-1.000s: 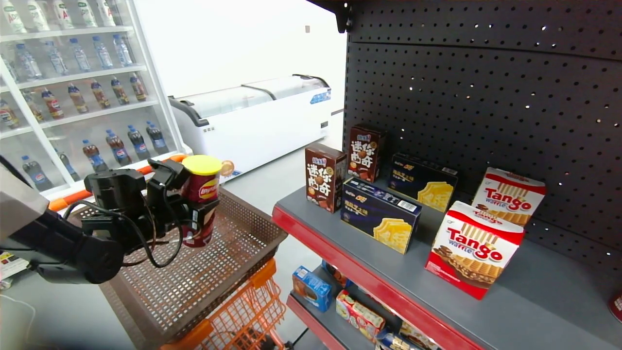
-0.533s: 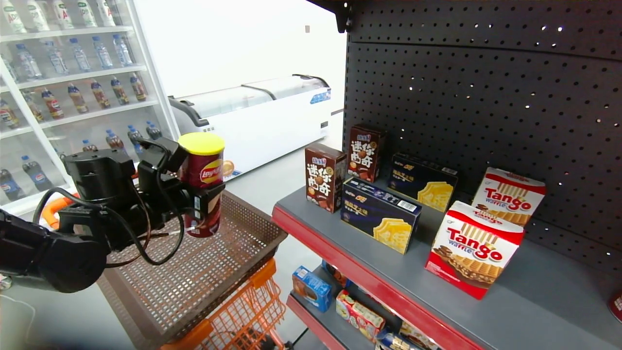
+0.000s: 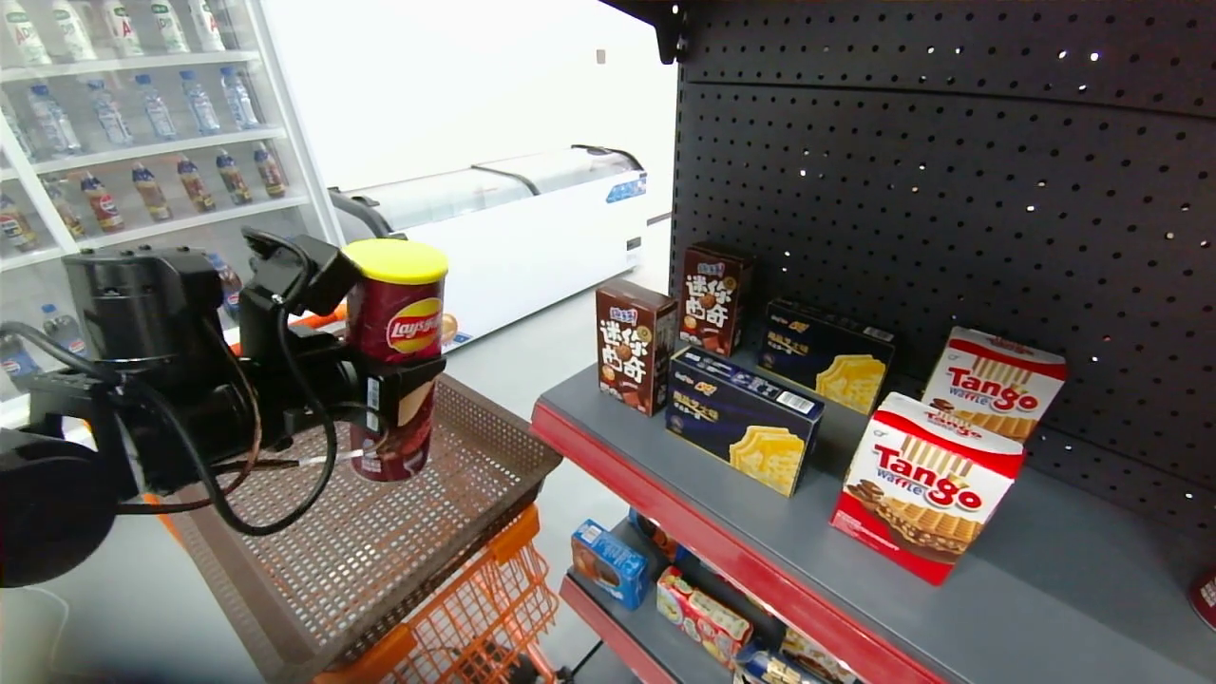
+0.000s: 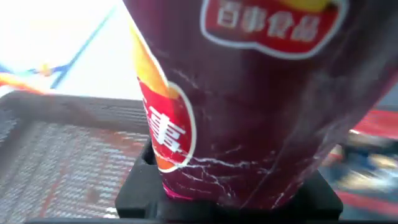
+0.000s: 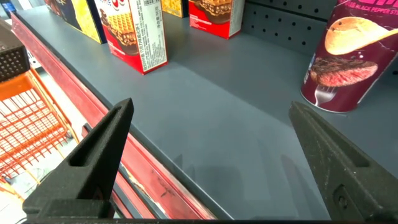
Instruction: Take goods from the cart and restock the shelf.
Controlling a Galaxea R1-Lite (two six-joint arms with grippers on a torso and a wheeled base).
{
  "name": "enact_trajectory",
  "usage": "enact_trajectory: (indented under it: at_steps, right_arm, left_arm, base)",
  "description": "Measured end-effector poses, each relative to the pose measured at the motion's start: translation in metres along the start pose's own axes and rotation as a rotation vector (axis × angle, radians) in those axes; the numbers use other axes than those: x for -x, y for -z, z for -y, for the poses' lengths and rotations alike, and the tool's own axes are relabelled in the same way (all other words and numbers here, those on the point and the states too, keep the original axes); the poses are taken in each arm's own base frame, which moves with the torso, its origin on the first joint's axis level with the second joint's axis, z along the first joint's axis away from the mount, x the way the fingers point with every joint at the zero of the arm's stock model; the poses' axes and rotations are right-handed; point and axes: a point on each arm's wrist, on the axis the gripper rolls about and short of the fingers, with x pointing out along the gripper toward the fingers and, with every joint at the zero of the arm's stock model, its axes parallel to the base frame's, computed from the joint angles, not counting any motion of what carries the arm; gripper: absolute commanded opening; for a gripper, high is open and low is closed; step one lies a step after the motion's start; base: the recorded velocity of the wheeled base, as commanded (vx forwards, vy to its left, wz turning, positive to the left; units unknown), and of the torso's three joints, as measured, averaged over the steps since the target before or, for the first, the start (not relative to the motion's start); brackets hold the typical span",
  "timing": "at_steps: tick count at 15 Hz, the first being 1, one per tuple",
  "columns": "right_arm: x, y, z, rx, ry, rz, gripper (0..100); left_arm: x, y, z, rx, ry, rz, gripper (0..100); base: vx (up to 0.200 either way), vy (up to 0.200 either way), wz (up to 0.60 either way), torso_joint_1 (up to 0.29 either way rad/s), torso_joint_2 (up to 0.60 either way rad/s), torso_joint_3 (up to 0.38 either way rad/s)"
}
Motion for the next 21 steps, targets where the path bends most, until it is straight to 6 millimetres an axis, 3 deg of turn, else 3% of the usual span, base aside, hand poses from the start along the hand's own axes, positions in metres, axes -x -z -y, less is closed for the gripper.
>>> enact_trajectory:
  at_steps: [3,7,12,21]
  right_arm:
    - [0.000,0.000,0.000,0.000,0.000,0.000,100]
    - [0.000,0.000,0.000,0.000,0.000,0.000,100]
    - [0.000,0.000,0.000,0.000,0.000,0.000,100]
    - [0.000,0.000,0.000,0.000,0.000,0.000,100]
  left_arm:
    - [0.026,-0.015,0.009,0.007,0.131,0.036,0]
    - [0.039,-0.017,0.030,-0.017,0.178,0.085,0]
    - [0.043,-0.025,0.034,-0.004,0.285,0.115,0]
    - [0.036,-0.019,0.057,0.004,0.584,0.090,0]
  base:
    - [0.000,0.000,0.00,0.000,0.00,0.000]
    - [0.000,0.000,0.00,0.000,0.00,0.000]
    - [0.000,0.000,0.00,0.000,0.00,0.000]
    - [0.000,0.000,0.00,0.000,0.00,0.000]
